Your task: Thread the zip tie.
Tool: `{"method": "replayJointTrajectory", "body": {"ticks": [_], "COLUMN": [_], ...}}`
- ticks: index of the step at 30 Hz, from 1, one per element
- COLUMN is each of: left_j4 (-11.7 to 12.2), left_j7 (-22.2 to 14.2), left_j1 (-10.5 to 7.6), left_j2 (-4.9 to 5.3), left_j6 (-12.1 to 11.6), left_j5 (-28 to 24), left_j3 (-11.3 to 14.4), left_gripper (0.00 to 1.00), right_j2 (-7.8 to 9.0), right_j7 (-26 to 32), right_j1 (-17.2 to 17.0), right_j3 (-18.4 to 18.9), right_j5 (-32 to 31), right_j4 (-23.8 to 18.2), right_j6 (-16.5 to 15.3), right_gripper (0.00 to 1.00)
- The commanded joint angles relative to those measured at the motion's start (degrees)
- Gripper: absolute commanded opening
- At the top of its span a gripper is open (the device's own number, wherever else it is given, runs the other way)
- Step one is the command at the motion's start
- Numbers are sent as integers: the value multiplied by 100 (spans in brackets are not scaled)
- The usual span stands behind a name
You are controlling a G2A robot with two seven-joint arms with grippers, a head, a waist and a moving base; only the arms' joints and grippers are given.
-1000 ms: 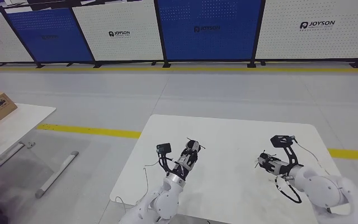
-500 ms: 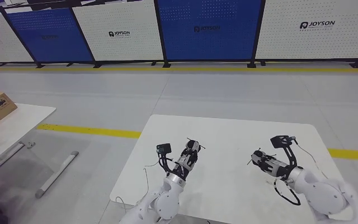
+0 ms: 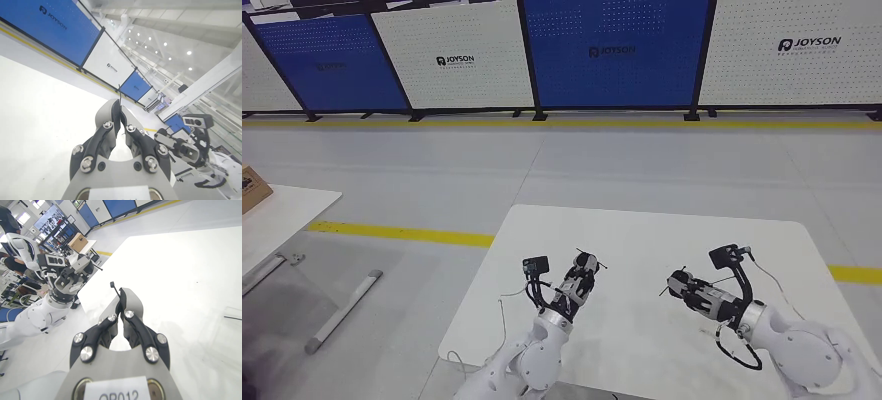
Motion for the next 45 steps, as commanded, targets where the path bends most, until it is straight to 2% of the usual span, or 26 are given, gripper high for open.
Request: {"method": "replayJointTrajectory", "body": {"ticks": [1, 5, 7, 15, 18, 21, 26, 28, 40, 42, 45], "left_j4": [-93, -23, 12, 11, 11, 11, 11, 11, 11, 11, 11], "left_j7": [-437, -697, -890, -901, -901, -901, -901, -901, -901, -901, -901], "left_j1": [12, -59, -112, -118, -118, -118, -118, -118, -118, -118, -118], "left_j2": [1, -26, -54, -57, -57, -57, -57, -57, -57, -57, -57], "left_j6": [255, 378, 354, 347, 347, 347, 347, 347, 347, 347, 347], "left_j5": [-286, -529, -943, -994, -994, -994, -994, -994, -994, -994, -994], "left_j3": [-60, -28, -20, -25, -25, -25, -25, -25, -25, -25, -25], "left_gripper": [0, 0, 0, 0, 0, 0, 0, 0, 0, 0, 0], "right_j2": [0, 0, 0, 0, -24, -82, -193, -223, -225, -251, -327], "right_j7": [0, 0, 0, 0, -651, -1422, -2319, -2454, -2483, -2796, -3561], "right_j1": [0, 0, 0, 0, -121, -299, -426, -456, -463, -514, -586], "right_j3": [0, 0, 0, 0, -23, -248, -688, -818, -814, -831, -985], "right_j5": [0, 0, 0, 0, -179, -444, -669, -683, -670, -681, -794], "right_j4": [0, 0, 0, 0, -90, -125, -40, -3, 0, 50, 246], "right_j6": [0, 0, 0, 0, -17, 43, 79, 80, 91, 141, 236], "right_gripper": [0, 0, 0, 0, 0, 0, 0, 0, 0, 0, 0]}}
